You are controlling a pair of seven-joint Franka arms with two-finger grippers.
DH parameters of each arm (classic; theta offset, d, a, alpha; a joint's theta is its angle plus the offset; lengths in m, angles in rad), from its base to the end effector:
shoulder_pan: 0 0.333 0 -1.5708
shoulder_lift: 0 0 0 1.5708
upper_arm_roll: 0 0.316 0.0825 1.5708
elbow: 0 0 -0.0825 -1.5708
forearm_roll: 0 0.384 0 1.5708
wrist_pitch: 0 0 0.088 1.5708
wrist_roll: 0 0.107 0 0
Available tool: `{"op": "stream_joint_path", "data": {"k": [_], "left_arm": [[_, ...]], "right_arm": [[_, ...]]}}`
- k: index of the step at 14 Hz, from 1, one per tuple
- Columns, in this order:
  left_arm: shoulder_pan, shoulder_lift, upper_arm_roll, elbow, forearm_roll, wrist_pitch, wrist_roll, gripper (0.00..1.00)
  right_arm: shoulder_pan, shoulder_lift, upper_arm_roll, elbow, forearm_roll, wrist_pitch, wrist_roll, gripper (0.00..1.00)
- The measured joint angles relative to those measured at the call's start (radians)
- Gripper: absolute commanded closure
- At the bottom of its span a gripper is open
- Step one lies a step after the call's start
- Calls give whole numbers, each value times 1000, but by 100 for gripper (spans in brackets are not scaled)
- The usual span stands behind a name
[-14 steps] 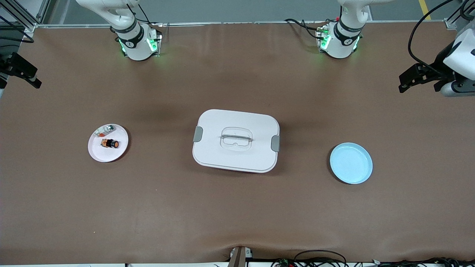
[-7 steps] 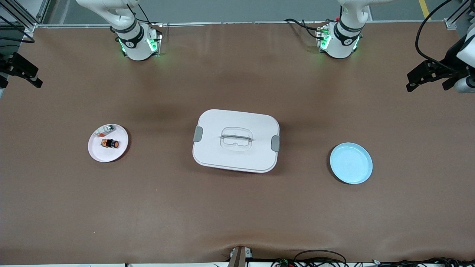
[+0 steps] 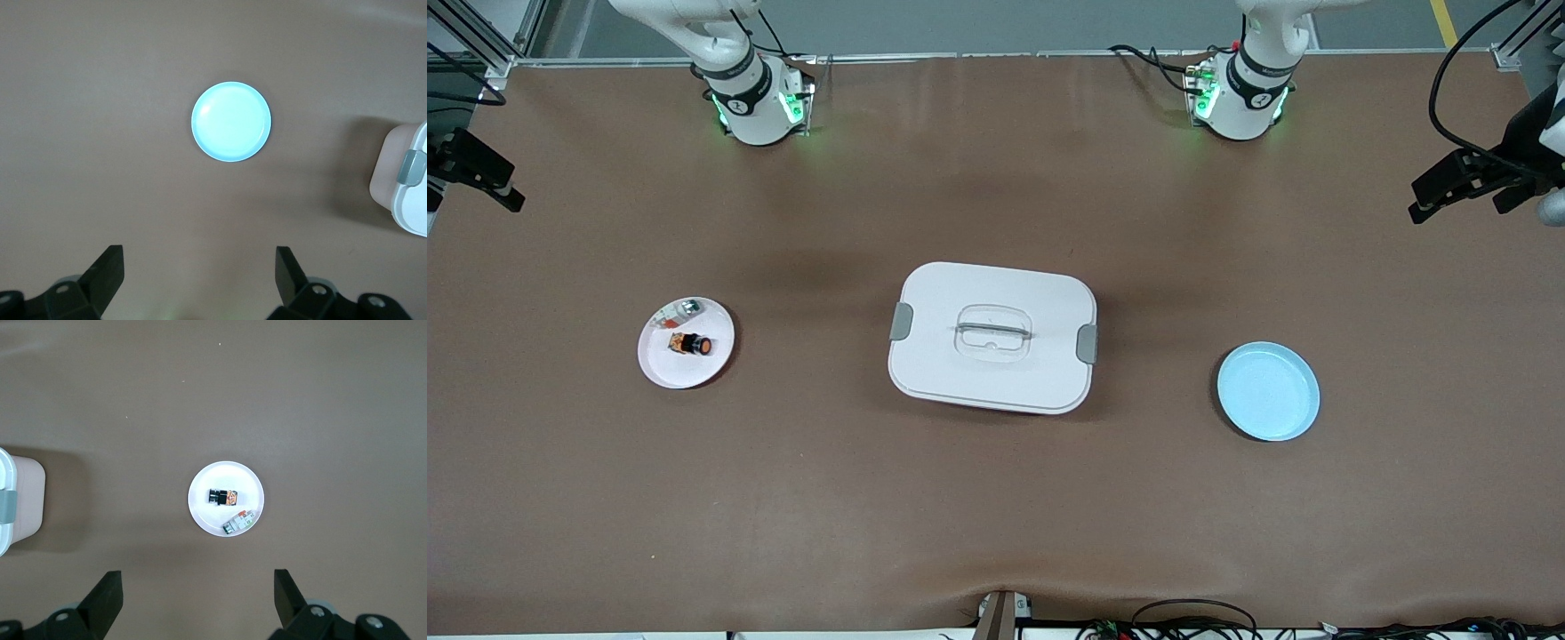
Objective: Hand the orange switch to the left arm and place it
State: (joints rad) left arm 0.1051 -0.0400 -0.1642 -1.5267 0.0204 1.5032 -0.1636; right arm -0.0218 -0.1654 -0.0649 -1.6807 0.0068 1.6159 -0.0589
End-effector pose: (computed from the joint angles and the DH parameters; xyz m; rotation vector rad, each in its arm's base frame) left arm 0.5345 -0.0314 0.6607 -3.1121 -0.1653 -0.0294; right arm 0.5045 -0.0462 0.6641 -3.1271 0.0429 -0.1585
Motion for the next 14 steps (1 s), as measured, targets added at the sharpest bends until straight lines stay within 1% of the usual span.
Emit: {"op": "stream_joint_path", "data": {"k": [4, 6, 8, 10, 14], "left_arm": [[0, 0, 0, 2, 0, -11, 0, 0], [-1, 1, 0, 4, 0, -11, 0, 0], [-2, 5, 0, 20, 0, -11, 0, 0], [-3, 8, 0, 30, 0, -11, 0, 0], [-2, 14, 0, 34, 0, -11, 0, 0]], "right_arm": [[-2, 31, 0, -1, 0, -45, 0, 0], [-2, 62, 0, -4, -5, -65, 0, 0], [-3, 109, 0, -21, -9, -52, 0, 0], [-4, 148, 0, -84, -10, 39, 0, 0], [-5, 174, 0, -294, -11, 297, 0, 0]]}}
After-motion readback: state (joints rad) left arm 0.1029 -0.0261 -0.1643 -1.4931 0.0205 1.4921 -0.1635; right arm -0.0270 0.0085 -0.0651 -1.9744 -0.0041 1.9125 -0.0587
